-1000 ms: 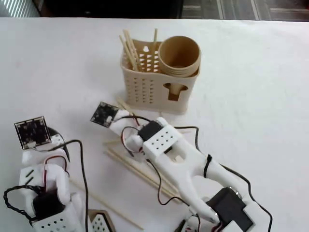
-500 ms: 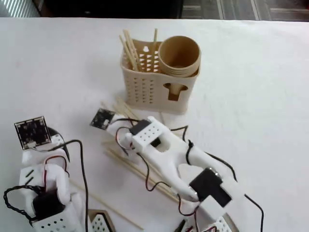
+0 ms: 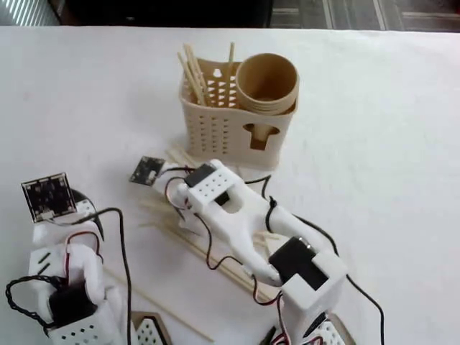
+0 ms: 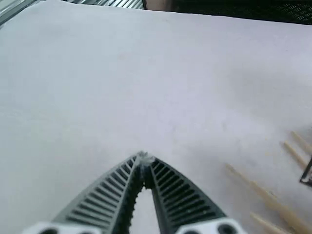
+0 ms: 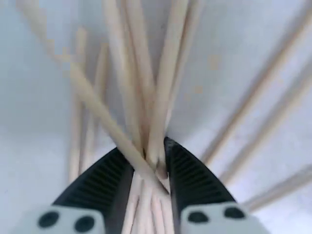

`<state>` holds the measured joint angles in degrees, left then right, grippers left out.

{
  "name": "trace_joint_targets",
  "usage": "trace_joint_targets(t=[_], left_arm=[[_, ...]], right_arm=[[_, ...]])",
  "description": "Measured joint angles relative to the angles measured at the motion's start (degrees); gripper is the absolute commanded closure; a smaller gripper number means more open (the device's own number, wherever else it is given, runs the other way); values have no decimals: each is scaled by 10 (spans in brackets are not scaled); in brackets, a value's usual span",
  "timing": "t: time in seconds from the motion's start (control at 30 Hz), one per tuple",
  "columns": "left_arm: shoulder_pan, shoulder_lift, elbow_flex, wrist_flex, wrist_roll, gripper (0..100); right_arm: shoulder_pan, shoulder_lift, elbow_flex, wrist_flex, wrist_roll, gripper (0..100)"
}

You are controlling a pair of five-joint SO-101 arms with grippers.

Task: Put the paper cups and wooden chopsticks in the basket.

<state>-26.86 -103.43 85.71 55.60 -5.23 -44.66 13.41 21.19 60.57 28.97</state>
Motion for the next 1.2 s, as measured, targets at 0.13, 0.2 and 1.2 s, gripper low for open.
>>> trace_joint_targets(t=[0.13, 0.2, 1.2], left_arm=[[0, 0, 0, 0, 0, 977], [0, 0, 0, 0, 0, 977], [0, 0, 0, 0, 0, 977]], right_arm=[[0, 0, -1, 7, 0, 913], [0, 1, -10, 25, 0, 893], [33, -107, -21, 96, 3, 978]])
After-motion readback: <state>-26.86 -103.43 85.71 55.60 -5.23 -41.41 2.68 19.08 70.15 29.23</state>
